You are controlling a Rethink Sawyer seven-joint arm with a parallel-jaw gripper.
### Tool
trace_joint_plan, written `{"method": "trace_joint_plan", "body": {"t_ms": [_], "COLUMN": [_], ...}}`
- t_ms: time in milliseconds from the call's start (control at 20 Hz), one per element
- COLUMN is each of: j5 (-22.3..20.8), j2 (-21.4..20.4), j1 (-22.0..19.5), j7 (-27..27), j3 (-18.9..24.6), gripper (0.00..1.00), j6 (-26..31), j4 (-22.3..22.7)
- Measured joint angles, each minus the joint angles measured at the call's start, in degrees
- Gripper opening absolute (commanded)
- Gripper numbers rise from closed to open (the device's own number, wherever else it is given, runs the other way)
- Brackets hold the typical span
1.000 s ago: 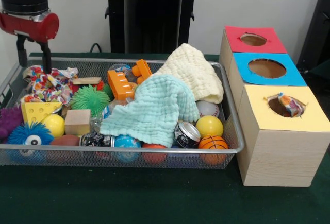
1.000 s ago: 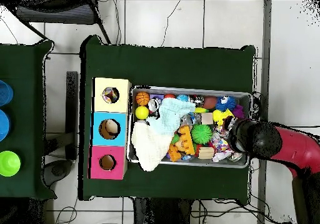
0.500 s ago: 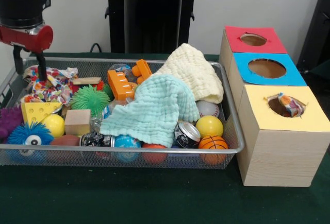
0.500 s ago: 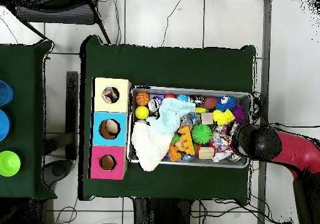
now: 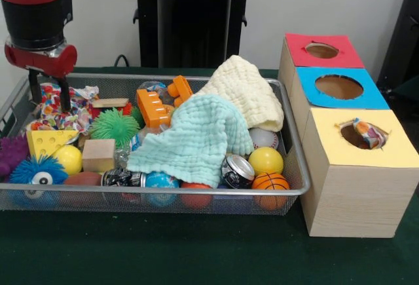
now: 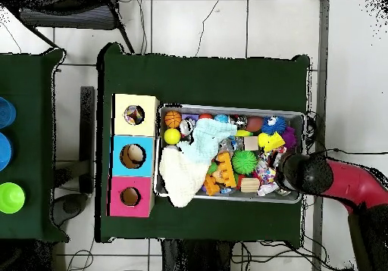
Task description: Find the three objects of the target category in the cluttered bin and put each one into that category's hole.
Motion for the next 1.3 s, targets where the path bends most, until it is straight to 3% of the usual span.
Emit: {"method": "trace_joint_plan", "body": {"t_ms": [500, 950, 1000, 1300], "j5": [-2.86, -5.78, -6.32, -7.31], "j2": [7.04, 8.30, 8.46, 8.34], "j1": [0.01, 2.62, 3.03, 4.13], "j7": [0.00, -0.01, -0.01, -0.01], "j3": [0.01, -1.22, -1.41, -2.44], "gripper": [1.00, 1.00, 0.00, 0.00], "j6": [-0.27, -0.21, -0.21, 0.11], "j4": [-3.29, -6.21, -6.53, -7.35]}}
